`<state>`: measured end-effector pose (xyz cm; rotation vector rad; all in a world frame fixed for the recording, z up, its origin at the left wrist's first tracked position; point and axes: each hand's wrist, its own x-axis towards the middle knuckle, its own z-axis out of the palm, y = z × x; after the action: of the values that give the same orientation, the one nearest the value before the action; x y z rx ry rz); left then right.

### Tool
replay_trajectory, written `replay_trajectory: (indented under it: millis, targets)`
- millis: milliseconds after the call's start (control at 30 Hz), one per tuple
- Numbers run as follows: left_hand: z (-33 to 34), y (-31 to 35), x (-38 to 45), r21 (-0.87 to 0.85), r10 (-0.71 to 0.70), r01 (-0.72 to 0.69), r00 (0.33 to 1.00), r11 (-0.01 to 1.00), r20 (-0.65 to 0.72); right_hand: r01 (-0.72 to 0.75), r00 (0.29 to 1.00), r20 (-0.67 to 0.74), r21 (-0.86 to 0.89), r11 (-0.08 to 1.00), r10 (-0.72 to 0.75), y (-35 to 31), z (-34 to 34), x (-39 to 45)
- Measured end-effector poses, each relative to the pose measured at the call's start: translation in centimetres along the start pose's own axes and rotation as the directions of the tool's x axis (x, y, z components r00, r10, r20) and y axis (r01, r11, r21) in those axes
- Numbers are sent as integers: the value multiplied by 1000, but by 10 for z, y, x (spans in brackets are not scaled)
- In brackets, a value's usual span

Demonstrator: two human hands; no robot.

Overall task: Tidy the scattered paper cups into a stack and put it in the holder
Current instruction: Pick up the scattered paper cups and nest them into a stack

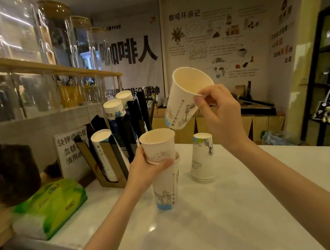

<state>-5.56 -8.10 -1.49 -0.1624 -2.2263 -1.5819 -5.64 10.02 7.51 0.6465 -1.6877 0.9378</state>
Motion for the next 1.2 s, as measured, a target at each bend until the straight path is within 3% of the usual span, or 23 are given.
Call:
replay_trajectory:
  millis: [133,233,400,633,867,1033,1200]
  targets:
    - [1,-4,1,46,-27,27,1000,999,1,-54,999,12,47,997,53,-3,4,0]
    - [0,-8,2,24,-29,28,1000,999,3,-98,977,195,57,994,86,-4,7,-4]
    - [4,-12,-1,24,21,-20,999,1000,-32,-57,875,477,-61,997,79,-1,22,-18]
    - [6,-21,0,56,89,-86,995,995,-40,-146,745,637,-136,980,199,11,45,-50]
    - [14,-46,-10,90,12,-22,993,996,114,-449,728,599,51,892,333,21,44,-51]
    - [26,-67,-20,107,-44,23,979,994,197,-406,686,657,-9,914,311,25,45,-60]
    - [28,-58,-10,101,-95,80,984,992,150,-460,752,548,38,887,366,34,44,-56]
